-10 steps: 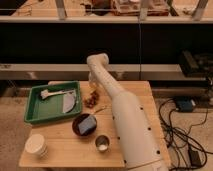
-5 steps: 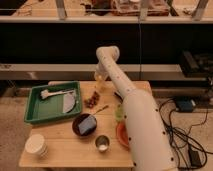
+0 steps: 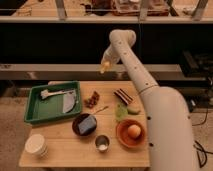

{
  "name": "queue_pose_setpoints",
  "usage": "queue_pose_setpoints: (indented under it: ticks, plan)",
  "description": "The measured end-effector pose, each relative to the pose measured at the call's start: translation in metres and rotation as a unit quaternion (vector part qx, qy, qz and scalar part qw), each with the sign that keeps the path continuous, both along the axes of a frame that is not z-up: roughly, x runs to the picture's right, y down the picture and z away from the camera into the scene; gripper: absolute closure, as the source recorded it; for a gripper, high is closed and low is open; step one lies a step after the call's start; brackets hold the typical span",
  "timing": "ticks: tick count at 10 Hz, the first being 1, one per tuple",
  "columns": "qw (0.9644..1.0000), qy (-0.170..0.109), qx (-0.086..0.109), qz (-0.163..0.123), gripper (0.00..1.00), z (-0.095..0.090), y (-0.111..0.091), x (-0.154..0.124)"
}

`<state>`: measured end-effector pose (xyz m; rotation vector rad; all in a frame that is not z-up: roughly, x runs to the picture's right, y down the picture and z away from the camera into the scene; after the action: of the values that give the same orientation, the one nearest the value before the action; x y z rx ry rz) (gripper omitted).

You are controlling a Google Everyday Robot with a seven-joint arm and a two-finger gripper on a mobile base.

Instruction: Place banana in table surface

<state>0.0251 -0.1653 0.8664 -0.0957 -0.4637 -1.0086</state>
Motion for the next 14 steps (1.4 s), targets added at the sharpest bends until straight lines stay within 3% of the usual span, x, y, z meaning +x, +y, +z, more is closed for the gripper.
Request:
queue_pose_setpoints:
  ticks: [2, 5, 7, 11, 12, 14]
  plan:
    - [0.9997, -0.01, 0.018, 0.008, 0.62, -0.025, -0.015, 0.01]
    - [0.9995, -0.026, 0.019, 0.005, 0.62, -0.033, -0.017, 0.002]
    - [0.9993, -0.035, 0.014, -0.002, 0.62, -0.02, -0.004, -0.008]
    - [0.9976, -0.053, -0.008, -0.044, 0.62, 0.04, 0.059, -0.068]
    - [0.9964, -0.058, -0.018, -0.059, 0.62, 0.06, 0.084, -0.092]
    - [0.9948, -0.061, -0.029, -0.076, 0.62, 0.078, 0.108, -0.112]
